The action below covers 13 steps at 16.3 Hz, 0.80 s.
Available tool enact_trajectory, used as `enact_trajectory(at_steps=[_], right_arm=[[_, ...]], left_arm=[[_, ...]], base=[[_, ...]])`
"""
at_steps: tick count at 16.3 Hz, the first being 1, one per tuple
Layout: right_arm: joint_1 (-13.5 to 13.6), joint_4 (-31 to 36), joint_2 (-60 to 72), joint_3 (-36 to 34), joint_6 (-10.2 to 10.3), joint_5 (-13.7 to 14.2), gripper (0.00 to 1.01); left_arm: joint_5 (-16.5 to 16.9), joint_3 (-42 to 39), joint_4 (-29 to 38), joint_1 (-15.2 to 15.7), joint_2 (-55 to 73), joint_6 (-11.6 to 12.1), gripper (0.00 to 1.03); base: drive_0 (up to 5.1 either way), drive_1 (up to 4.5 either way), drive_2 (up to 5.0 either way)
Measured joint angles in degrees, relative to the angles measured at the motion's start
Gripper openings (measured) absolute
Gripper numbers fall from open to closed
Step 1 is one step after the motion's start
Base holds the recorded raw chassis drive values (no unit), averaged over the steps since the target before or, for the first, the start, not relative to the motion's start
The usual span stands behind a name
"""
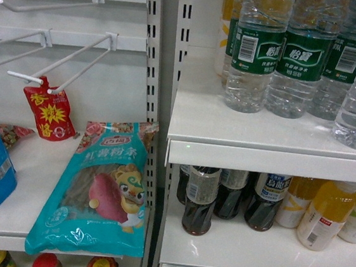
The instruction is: Move water from second to third shelf
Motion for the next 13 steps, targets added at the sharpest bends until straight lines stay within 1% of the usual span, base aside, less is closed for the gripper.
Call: enact_trajectory(at_steps=[1,2,7,11,12,13], right_arm=[[0.0,0.2,-2.1,-0.9,0.0,0.0,0.23],[0.0,-1.0,-5.0,-3.4,0.1,0.0,0.02],[0.0,-4.0,-11.3,-6.4,0.2,0.0,0.02],[0.0,-6.4,-15.0,-7.4,0.2,0.0,0.02],[0.0,-5.4,-15.7,-8.3,0.2,0.0,0.02],[0.0,-6.8,-17.1,-9.0,0.2,0.0,0.02]], left_arm=[[0.0,0.0,0.0,0.0,0.0,0.0,0.98],[0.0,0.0,0.0,0.0,0.0,0.0,0.98],[0.0,0.0,0.0,0.0,0.0,0.0,0.98],[0.0,0.0,0.0,0.0,0.0,0.0,0.98],[0.0,0.0,0.0,0.0,0.0,0.0,0.98],[0.0,0.0,0.0,0.0,0.0,0.0,0.98]], base=[[0.0,0.00,0.0],[0.0,0.00,0.0],[0.0,0.00,0.0],[0.0,0.00,0.0],[0.0,0.00,0.0],[0.0,0.00,0.0]])
